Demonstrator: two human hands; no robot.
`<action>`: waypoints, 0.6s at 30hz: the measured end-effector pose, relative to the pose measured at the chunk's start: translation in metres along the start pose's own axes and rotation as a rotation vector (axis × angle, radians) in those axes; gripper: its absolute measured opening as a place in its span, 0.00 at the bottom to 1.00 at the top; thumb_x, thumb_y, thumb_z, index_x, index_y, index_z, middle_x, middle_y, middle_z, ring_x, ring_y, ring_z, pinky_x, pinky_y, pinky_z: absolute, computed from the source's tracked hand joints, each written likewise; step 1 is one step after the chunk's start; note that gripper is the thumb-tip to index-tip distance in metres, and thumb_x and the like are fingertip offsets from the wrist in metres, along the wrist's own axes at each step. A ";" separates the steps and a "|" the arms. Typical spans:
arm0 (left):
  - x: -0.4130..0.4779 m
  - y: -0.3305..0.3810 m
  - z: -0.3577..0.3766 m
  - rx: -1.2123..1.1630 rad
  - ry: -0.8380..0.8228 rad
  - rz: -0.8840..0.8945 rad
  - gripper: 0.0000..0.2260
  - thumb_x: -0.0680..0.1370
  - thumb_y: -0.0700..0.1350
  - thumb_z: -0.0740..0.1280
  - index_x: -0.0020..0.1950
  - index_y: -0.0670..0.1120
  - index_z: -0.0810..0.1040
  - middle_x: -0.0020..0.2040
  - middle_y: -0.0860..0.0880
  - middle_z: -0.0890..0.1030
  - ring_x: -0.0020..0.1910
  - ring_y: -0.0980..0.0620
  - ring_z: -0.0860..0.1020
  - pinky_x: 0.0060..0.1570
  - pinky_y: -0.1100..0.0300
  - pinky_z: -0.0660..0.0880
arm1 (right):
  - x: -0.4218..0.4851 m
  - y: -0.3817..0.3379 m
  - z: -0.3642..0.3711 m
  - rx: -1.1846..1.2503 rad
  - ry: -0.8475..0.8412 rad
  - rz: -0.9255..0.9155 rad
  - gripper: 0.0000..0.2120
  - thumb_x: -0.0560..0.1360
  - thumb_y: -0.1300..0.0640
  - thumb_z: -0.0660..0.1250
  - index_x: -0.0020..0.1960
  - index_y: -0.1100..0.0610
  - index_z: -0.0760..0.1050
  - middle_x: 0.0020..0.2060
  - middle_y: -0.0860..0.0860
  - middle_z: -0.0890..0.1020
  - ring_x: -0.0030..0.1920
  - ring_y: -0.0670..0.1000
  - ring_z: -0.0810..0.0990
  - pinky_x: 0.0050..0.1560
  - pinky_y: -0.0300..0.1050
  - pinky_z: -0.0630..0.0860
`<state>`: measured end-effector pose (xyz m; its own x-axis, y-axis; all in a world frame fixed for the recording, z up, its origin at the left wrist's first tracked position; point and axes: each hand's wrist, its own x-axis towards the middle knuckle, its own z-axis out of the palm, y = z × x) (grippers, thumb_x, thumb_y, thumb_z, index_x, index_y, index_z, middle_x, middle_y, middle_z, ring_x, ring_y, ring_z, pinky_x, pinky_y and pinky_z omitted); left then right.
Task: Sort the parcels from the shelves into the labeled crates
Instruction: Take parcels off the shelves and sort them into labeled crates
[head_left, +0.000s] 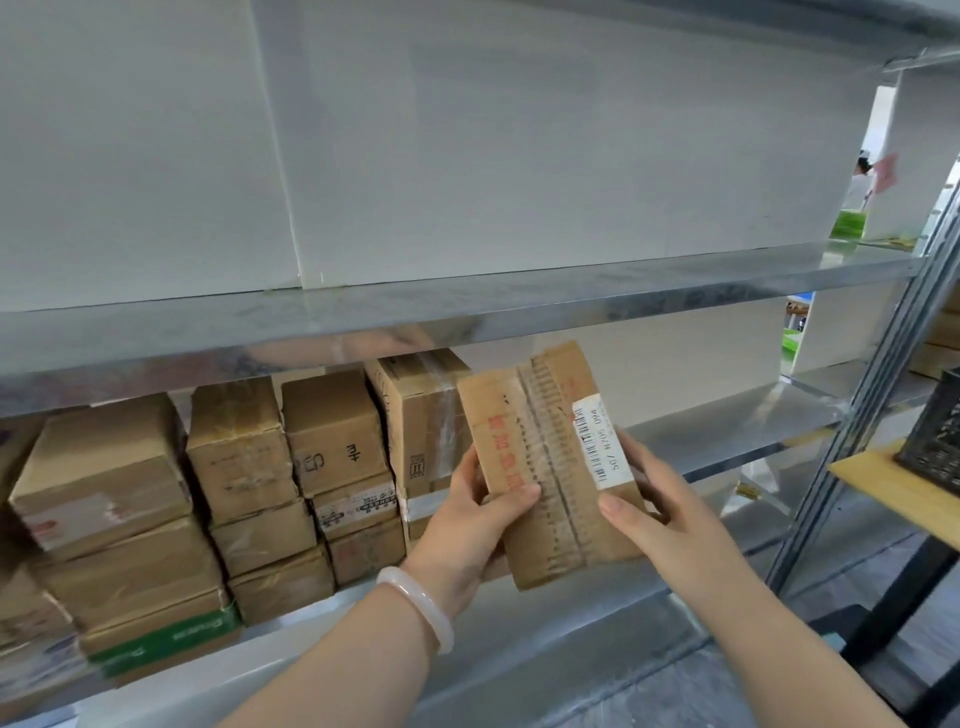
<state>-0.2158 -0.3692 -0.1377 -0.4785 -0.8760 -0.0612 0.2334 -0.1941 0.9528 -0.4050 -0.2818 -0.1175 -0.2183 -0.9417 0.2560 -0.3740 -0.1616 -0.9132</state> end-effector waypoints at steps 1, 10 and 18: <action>-0.002 0.001 -0.005 -0.013 0.017 0.013 0.31 0.70 0.45 0.77 0.69 0.59 0.69 0.57 0.55 0.84 0.55 0.54 0.83 0.54 0.47 0.79 | 0.002 -0.003 0.000 0.009 -0.059 -0.011 0.28 0.75 0.46 0.70 0.67 0.24 0.63 0.62 0.30 0.75 0.61 0.33 0.73 0.51 0.38 0.74; -0.038 0.026 -0.055 0.120 0.188 0.181 0.28 0.70 0.52 0.78 0.67 0.60 0.72 0.59 0.54 0.82 0.58 0.53 0.81 0.54 0.53 0.80 | 0.025 -0.033 0.035 -0.147 -0.156 -0.352 0.29 0.72 0.47 0.73 0.65 0.25 0.65 0.59 0.24 0.68 0.64 0.34 0.67 0.49 0.28 0.75; -0.114 0.043 -0.119 0.224 0.567 0.380 0.31 0.63 0.64 0.78 0.64 0.69 0.72 0.59 0.55 0.82 0.59 0.51 0.81 0.60 0.48 0.77 | 0.036 -0.069 0.101 -0.275 -0.354 -0.669 0.35 0.68 0.39 0.71 0.71 0.30 0.59 0.67 0.26 0.60 0.69 0.32 0.58 0.50 0.18 0.67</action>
<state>-0.0502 -0.3302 -0.1252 0.1289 -0.9713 0.1999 0.0880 0.2120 0.9733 -0.2965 -0.3346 -0.0773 0.4122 -0.7162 0.5631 -0.5430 -0.6894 -0.4794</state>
